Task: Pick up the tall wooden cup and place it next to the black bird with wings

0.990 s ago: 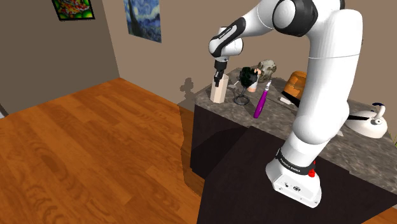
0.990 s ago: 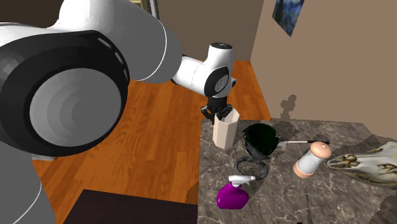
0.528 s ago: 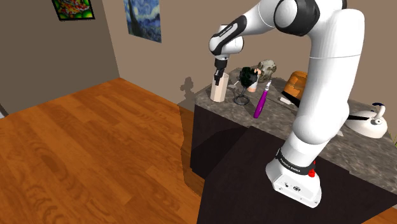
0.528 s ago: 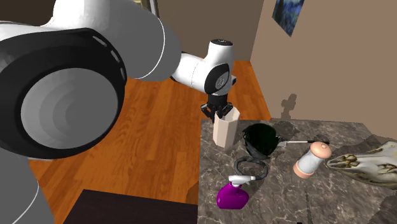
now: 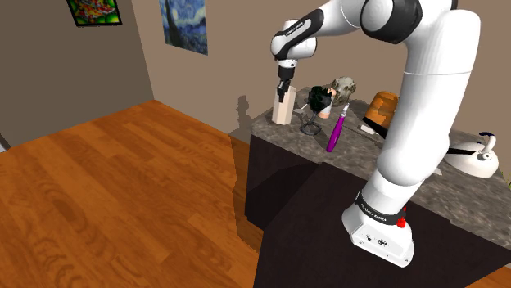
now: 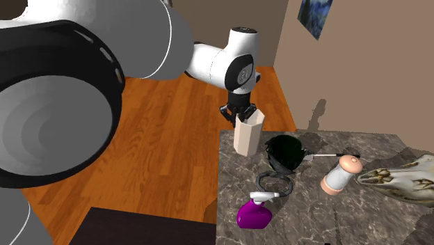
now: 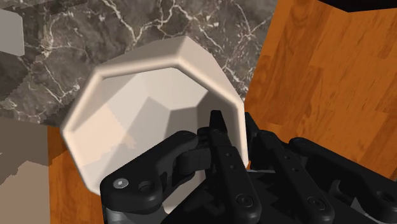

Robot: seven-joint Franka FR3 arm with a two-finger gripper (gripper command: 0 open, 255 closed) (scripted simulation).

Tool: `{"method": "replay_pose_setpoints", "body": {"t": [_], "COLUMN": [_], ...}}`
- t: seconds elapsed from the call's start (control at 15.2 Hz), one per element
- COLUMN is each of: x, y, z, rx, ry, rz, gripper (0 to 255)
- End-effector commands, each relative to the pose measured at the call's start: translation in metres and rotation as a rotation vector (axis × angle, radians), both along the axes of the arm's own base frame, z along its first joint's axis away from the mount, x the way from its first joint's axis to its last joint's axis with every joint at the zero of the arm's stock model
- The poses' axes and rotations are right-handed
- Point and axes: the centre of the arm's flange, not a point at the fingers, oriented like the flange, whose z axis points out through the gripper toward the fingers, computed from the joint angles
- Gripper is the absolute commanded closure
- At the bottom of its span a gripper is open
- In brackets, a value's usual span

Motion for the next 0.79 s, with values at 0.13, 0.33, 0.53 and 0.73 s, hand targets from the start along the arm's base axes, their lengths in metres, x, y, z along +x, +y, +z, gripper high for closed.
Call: {"method": "replay_pose_setpoints", "body": {"t": [0.13,0.33,0.53,0.73], "x": [0.001,0.001,0.001,0.001], "y": [0.001,0.001,0.001,0.001], "z": [0.022,0.038,0.053,0.069], "rx": [0.0,0.0,0.0,0.0], "ry": [-0.001,-0.001,-0.001,-0.001], "rz": [0.0,0.0,0.0,0.0], "gripper": [255,255,255,255]}}
